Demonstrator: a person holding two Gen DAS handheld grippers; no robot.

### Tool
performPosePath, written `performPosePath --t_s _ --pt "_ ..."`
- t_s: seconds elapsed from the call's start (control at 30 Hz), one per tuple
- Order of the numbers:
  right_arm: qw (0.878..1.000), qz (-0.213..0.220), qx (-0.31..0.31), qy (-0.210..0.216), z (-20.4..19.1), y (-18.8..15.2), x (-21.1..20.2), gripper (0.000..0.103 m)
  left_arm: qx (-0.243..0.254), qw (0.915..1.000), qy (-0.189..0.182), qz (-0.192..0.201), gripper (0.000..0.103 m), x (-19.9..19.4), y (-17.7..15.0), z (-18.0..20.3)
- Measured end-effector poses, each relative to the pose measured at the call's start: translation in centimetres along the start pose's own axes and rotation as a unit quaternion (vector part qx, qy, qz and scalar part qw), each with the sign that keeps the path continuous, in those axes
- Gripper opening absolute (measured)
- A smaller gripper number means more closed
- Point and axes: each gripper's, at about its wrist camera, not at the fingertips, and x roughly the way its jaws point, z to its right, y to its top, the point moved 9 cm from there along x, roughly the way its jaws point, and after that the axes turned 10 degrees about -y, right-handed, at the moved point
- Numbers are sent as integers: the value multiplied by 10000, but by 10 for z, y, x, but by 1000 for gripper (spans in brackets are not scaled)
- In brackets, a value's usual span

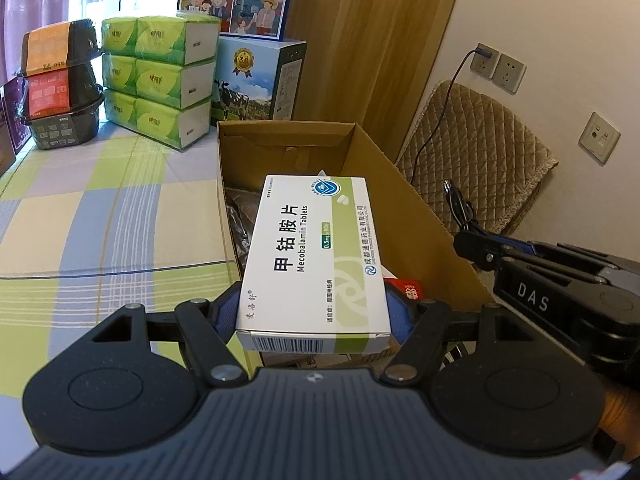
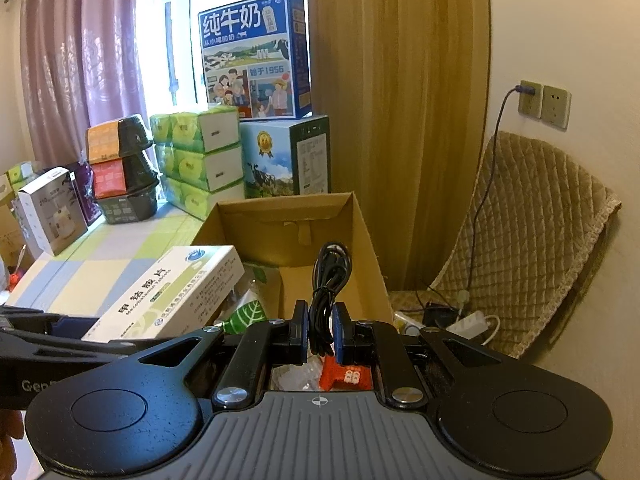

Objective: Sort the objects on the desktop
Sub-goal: 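Carry the medicine box with the left gripper while the right gripper carries the cable to the cardboard box, then release the medicine box with the left gripper while the right gripper releases the cable into the box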

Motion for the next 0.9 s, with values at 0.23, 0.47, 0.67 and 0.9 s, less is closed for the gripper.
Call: performPosePath --t_s 0.23,0.47,0.67,0.9 --pt "10000 3 -60 25 -2 7 11 9 -45 10000 4 -28 67 9 5 -6" --pt "10000 7 -44 32 -1 13 22 9 -16 10000 2 -66 67 20 11 -11" --pt "10000 -2 -34 14 1 15 29 9 0 9999 23 -101 67 30 14 -15" --pt "10000 -75 28 -2 4 11 35 9 37 9996 39 -261 75 48 18 -23"
